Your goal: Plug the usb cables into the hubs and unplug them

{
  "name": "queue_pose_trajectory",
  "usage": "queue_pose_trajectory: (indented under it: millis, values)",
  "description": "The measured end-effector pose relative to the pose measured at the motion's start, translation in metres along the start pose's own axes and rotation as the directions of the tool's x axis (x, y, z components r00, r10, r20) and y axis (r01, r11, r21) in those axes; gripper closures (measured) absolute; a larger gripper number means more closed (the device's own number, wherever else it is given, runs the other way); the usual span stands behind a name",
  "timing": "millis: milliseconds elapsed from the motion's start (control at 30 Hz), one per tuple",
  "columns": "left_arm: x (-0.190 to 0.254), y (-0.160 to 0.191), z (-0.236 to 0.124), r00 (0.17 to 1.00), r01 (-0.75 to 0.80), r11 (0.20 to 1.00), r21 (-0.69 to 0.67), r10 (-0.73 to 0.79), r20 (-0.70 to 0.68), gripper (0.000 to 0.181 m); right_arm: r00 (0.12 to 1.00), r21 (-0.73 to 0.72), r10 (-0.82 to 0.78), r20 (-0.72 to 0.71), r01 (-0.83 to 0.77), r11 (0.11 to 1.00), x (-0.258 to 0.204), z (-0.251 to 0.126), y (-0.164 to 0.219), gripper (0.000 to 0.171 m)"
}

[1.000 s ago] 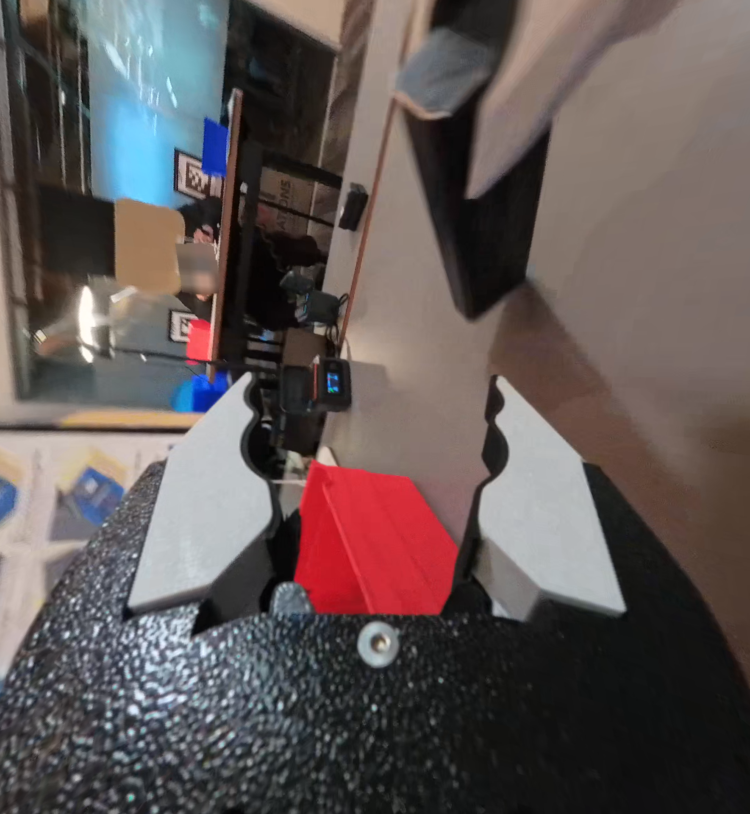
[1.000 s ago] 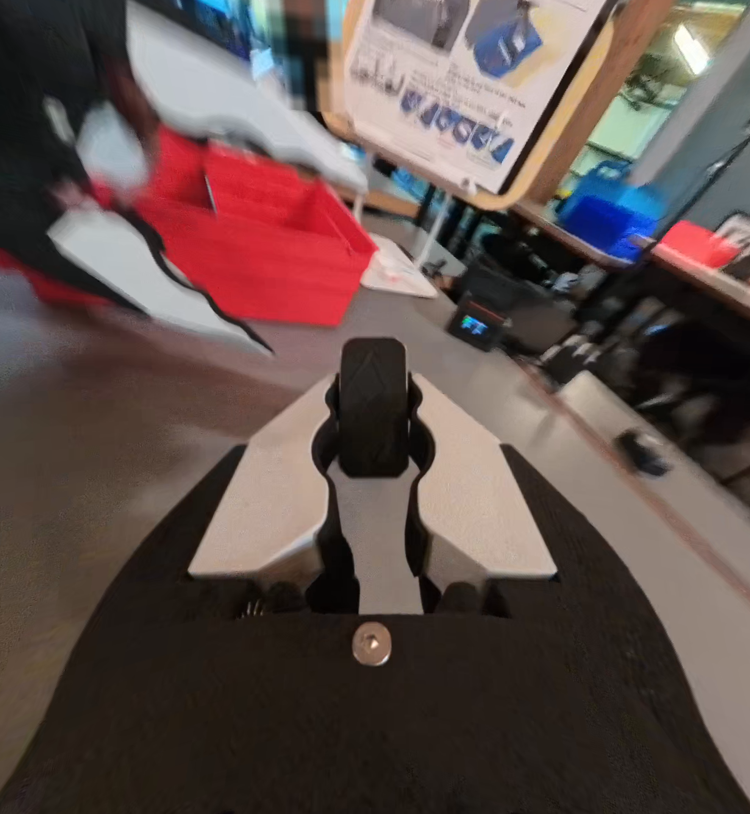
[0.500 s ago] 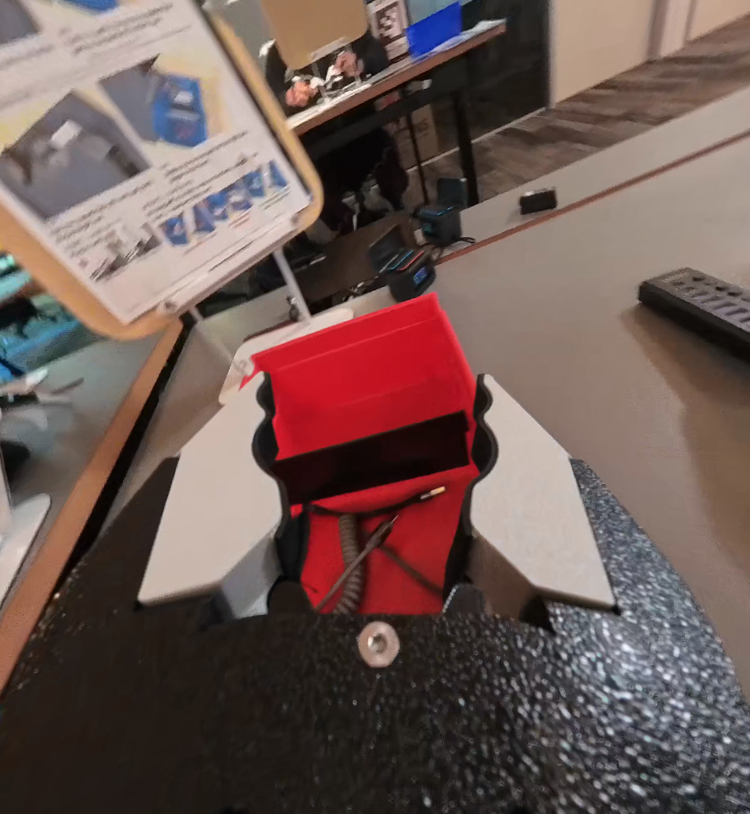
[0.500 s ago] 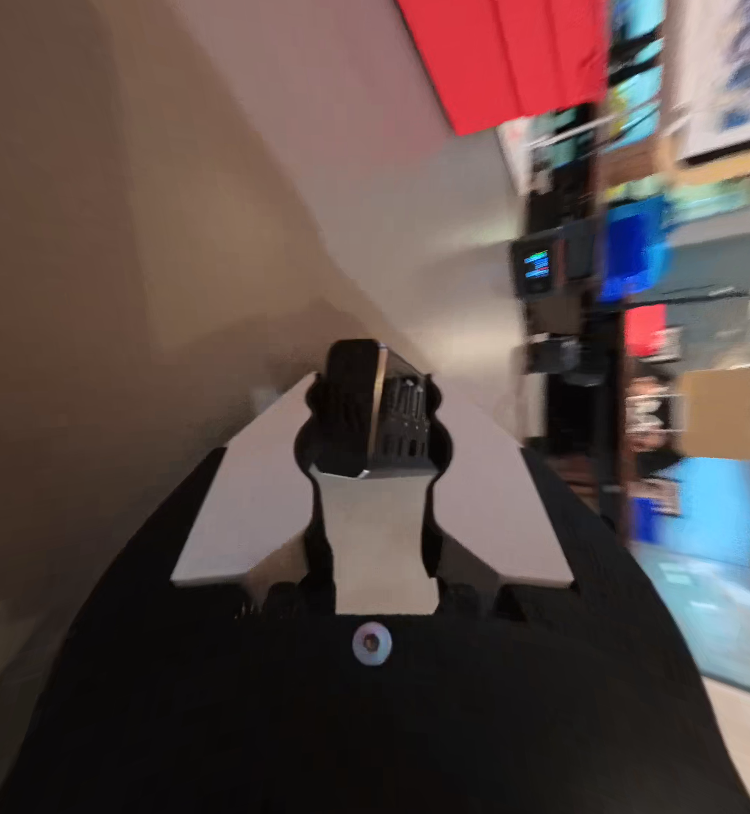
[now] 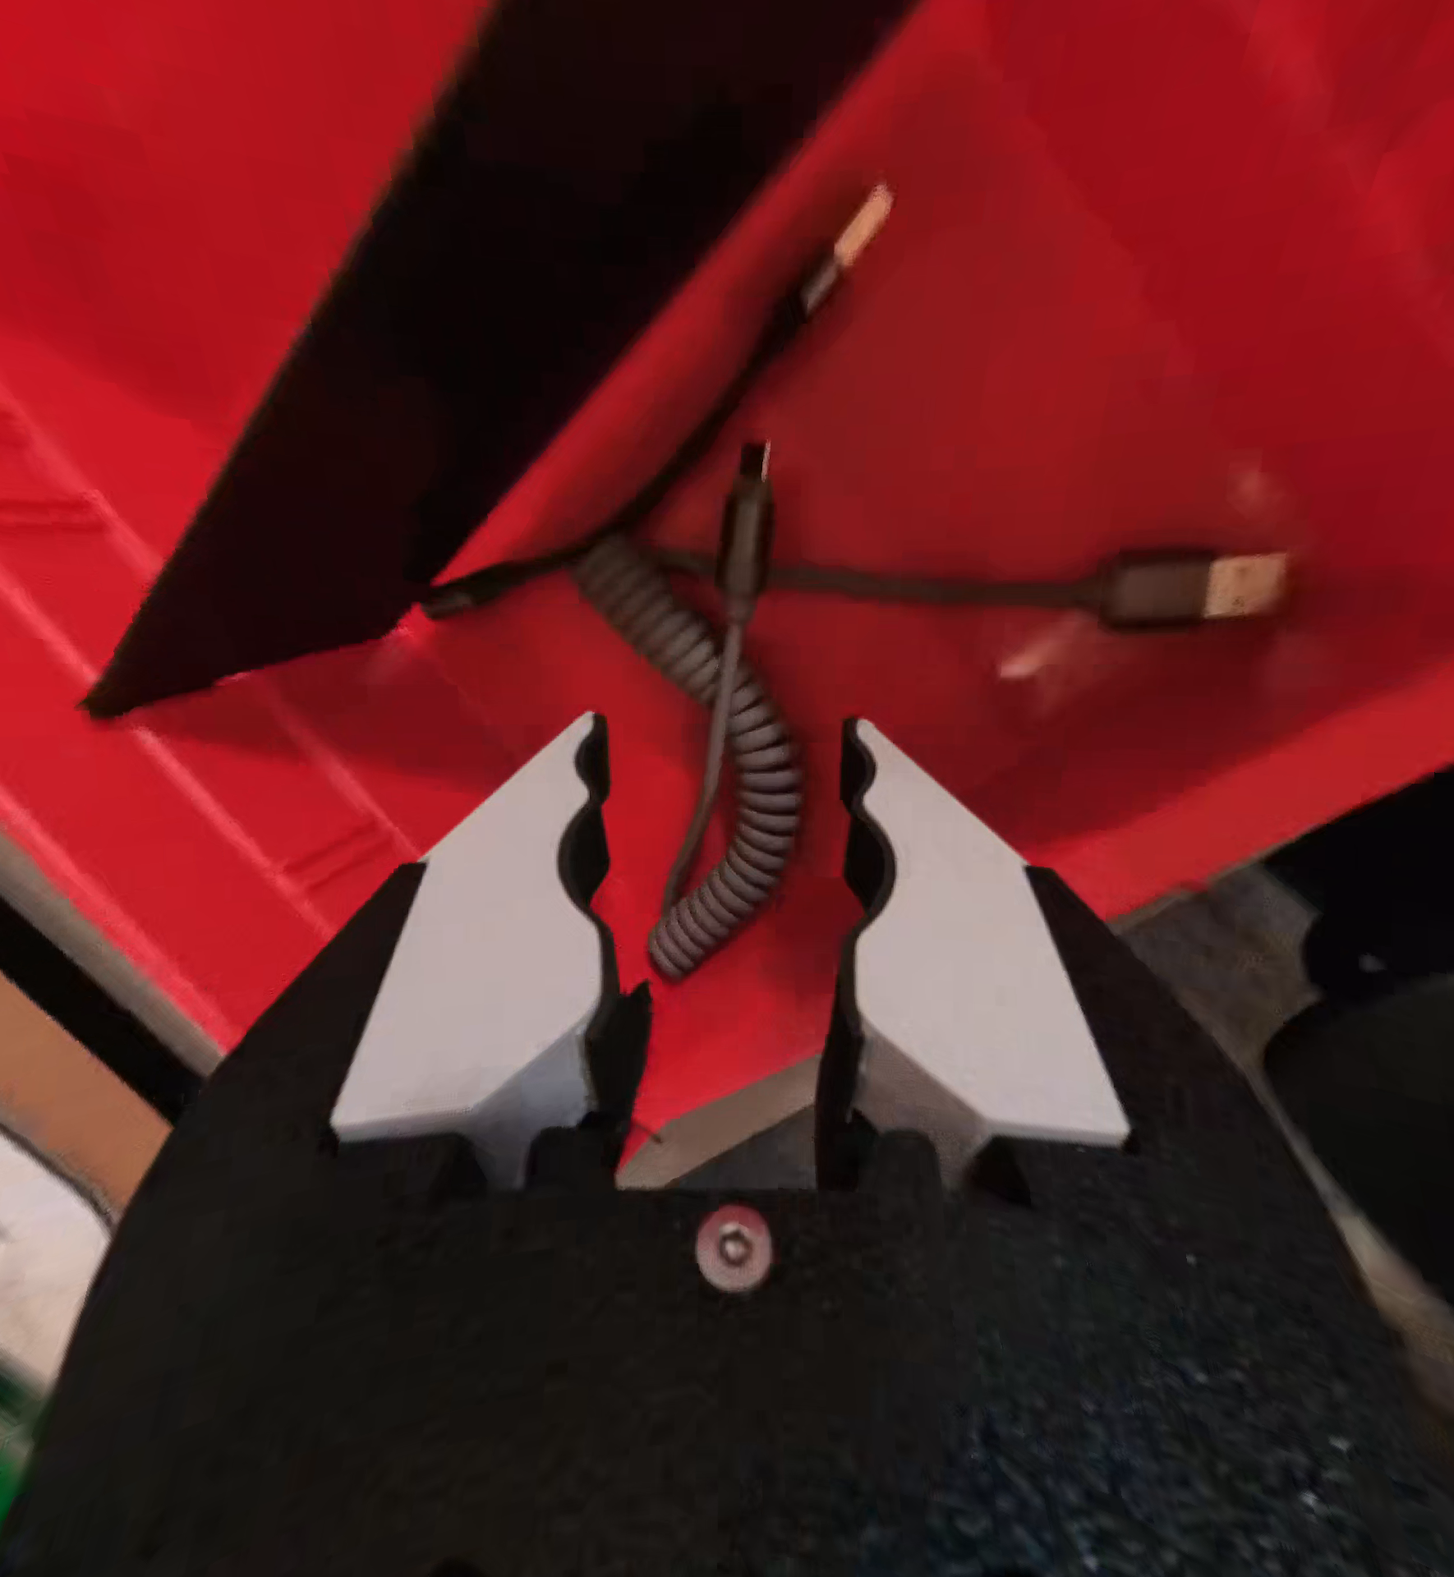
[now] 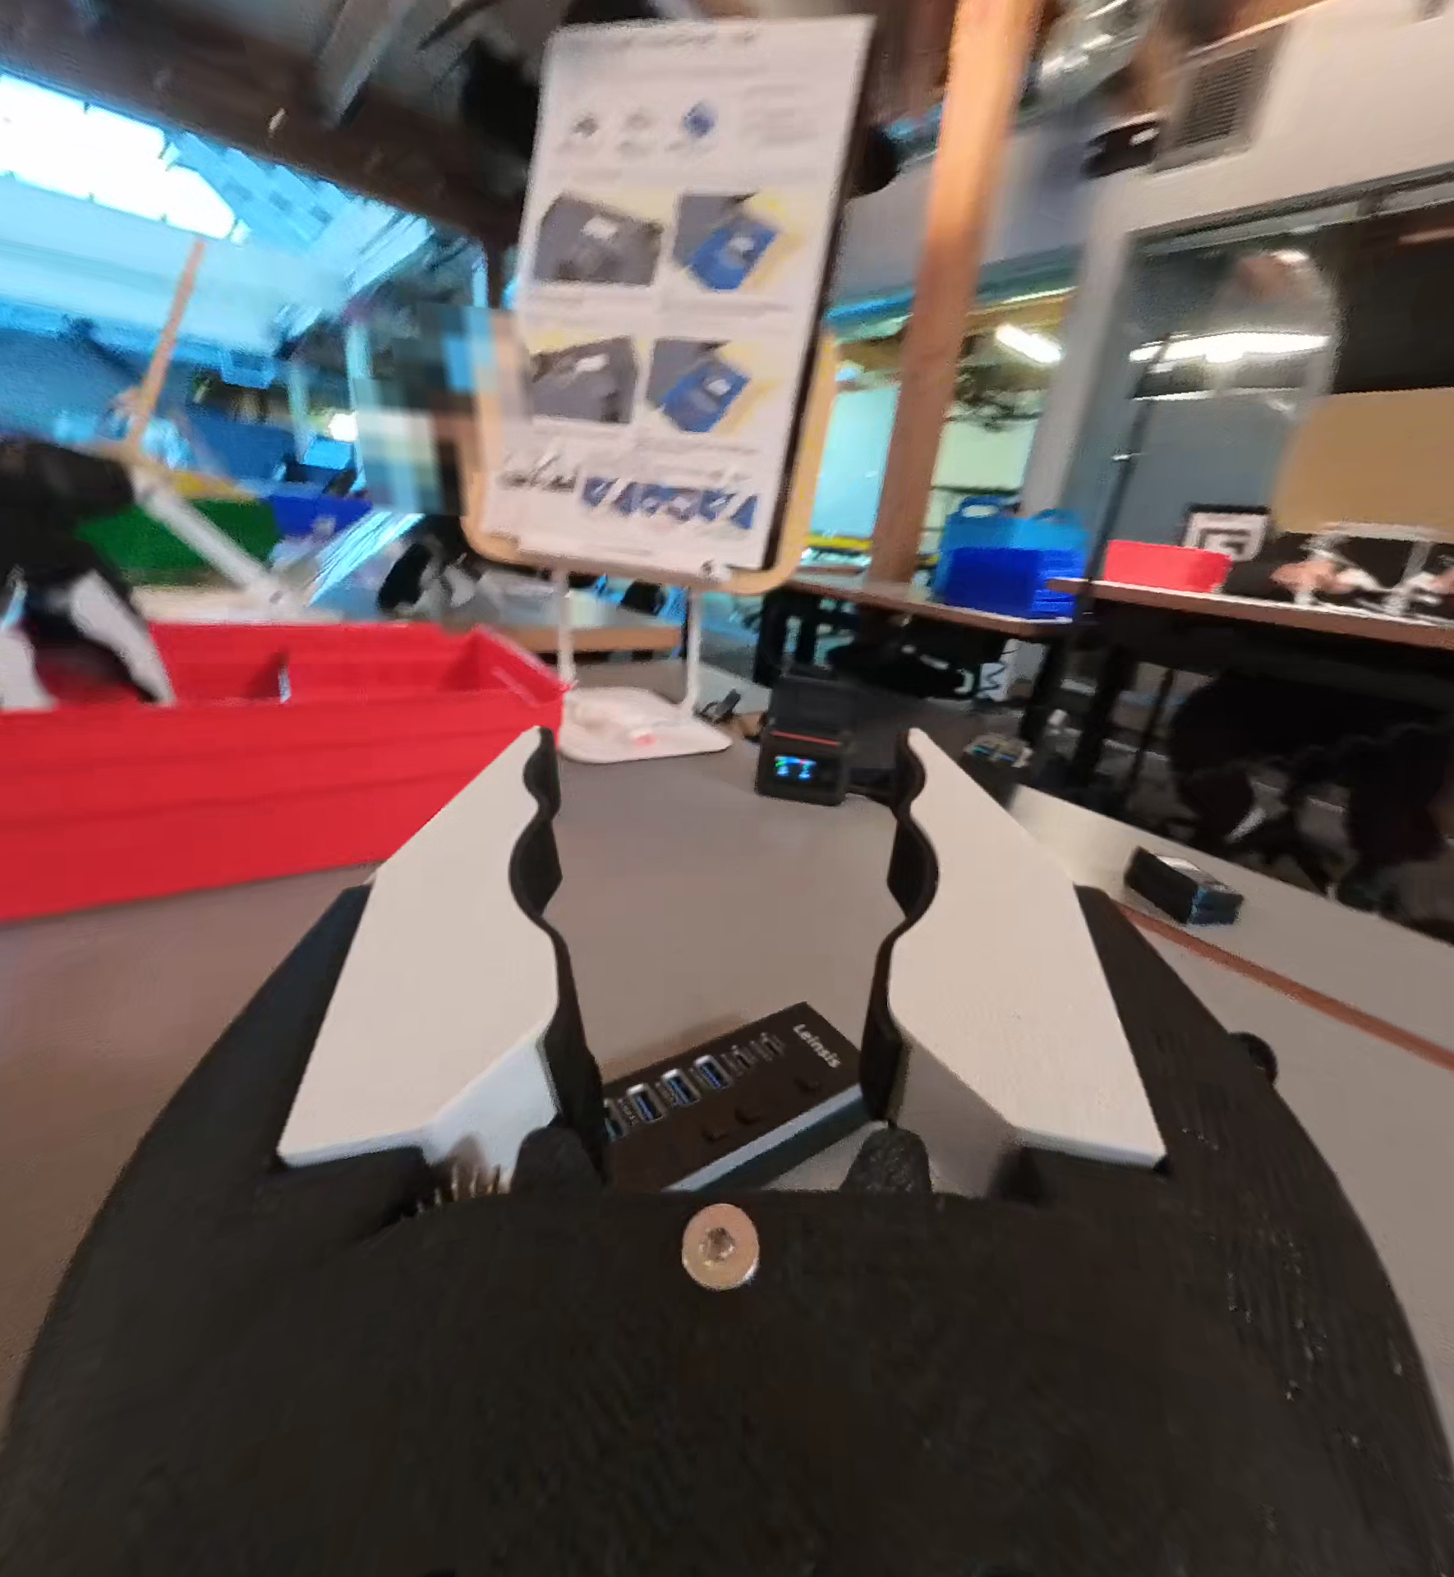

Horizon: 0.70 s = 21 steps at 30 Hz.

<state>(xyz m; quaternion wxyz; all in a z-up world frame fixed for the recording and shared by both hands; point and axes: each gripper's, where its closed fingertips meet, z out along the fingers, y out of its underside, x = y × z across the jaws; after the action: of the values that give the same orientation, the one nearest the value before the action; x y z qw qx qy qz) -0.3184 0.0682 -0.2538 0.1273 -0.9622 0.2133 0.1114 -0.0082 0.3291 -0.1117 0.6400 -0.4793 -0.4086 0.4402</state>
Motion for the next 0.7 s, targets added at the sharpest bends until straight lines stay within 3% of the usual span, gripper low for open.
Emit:
queue_pose_trajectory:
  millis: [33, 233, 333, 467, 567, 700]
  values:
    - [-0.003, 0.005, 0.007, 1.0, -0.026, 0.998, -0.05, 0.026, 0.009, 0.135, 0.999, 0.03, 0.031, -0.039, -0.03, 0.999, 0.006, -0.003, 0.003, 0.095]
    - [0.005, 0.005, 0.016, 0.993, 0.042, 0.994, -0.096, -0.053, -0.108, 0.165, 0.992, 0.01, -0.047, -0.117, 0.049, 0.999, 0.02, -0.015, 0.013, 0.102]
    - [0.009, 0.007, 0.02, 0.985, 0.07, 0.989, -0.131, -0.089, -0.146, 0.166, 0.992, 0.01, -0.029, -0.124, 0.03, 0.999, 0.022, -0.015, 0.014, 0.102]
    - [0.011, 0.011, 0.016, 0.989, -0.017, 0.99, -0.142, -0.004, -0.144, 0.169, 0.987, -0.026, -0.083, -0.136, 0.081, 0.996, 0.021, -0.013, 0.017, 0.104]
    - [0.005, 0.003, -0.012, 0.994, -0.013, 0.997, -0.076, 0.005, -0.108, 0.171, 0.978, -0.046, -0.14, -0.152, 0.134, 0.99, 0.021, -0.014, 0.016, 0.107]
    - [-0.019, -0.036, -0.085, 0.999, 0.001, 0.987, 0.164, -0.007, 0.036, 0.171, 0.974, -0.023, -0.153, -0.166, 0.151, 0.988, 0.021, -0.015, 0.008, 0.11]
